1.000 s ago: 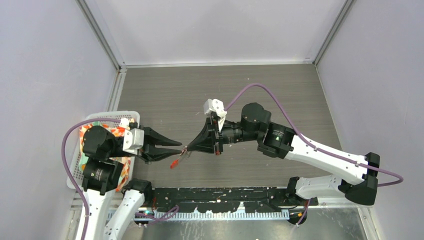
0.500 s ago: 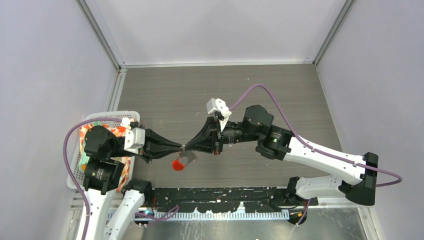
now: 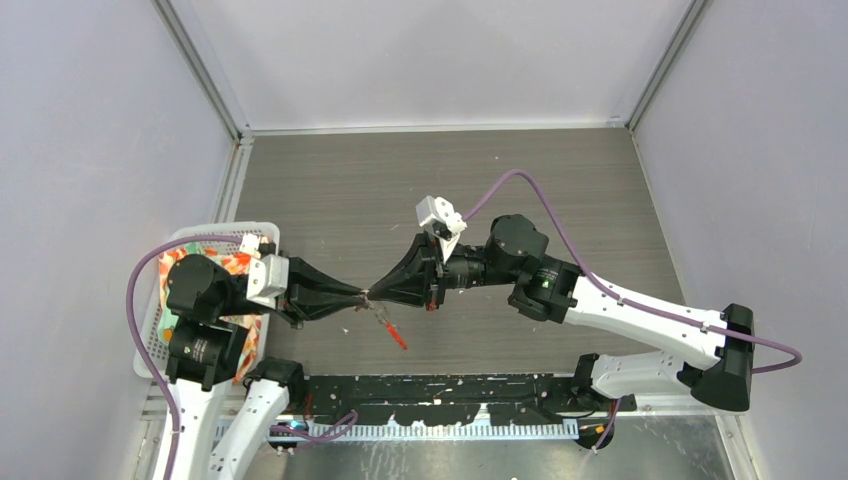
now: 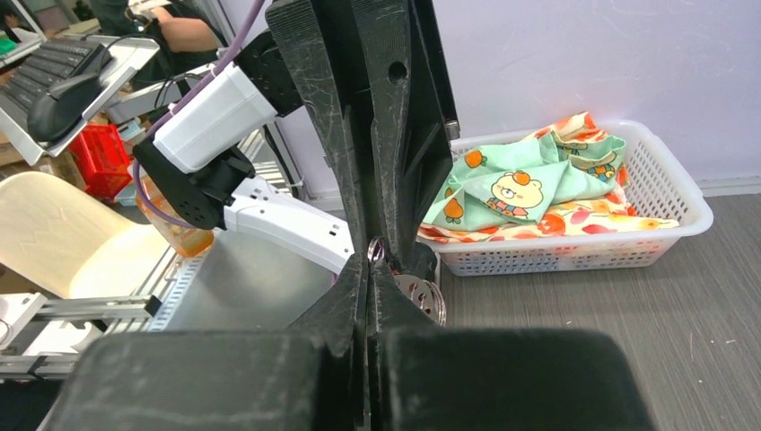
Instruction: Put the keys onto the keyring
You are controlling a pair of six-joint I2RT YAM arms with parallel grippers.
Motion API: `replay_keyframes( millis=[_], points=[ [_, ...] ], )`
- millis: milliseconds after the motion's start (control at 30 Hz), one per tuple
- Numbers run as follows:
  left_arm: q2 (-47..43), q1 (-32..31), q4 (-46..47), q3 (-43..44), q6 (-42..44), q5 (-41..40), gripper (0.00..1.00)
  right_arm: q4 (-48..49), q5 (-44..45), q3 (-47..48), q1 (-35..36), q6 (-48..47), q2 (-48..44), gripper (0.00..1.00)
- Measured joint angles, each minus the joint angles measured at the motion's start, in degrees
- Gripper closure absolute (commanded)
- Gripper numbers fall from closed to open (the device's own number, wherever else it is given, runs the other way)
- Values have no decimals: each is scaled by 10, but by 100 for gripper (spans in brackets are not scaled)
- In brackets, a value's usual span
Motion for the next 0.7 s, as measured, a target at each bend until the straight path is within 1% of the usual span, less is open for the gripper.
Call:
replay_keyframes(
  millis=[67, 167, 200, 233, 333, 467, 567, 633, 667, 700],
  points=[
    [0, 0, 1, 0, 0, 0, 89, 1, 0, 0, 0, 2, 0, 99],
    [0, 0, 1, 0, -6, 0, 99, 0, 0, 0, 0, 2, 0, 99],
    [0, 0, 1, 0, -9, 0, 99, -2, 0, 0, 0, 2, 0, 99],
    [0, 0, 0, 0, -11, 0, 99, -4, 0, 1, 0, 2, 0, 97],
    [0, 0, 0, 0, -13, 0, 100, -21, 0, 10, 0, 2, 2, 82],
    [0, 0, -6, 0, -6, 0, 100, -94, 13, 46, 0, -8, 4, 65],
    [0, 0, -28, 3, 10, 0, 99, -188, 33, 96, 0, -28, 7, 51],
    [1, 0, -41, 5, 20, -4, 100, -267, 49, 150, 0, -50, 17, 46],
    [2, 0, -49, 8, 23, -7, 99, -307, 57, 182, 0, -63, 27, 39],
    [4, 0, -58, 11, 28, -11, 100, -347, 65, 218, 0, -75, 39, 38]
  ],
)
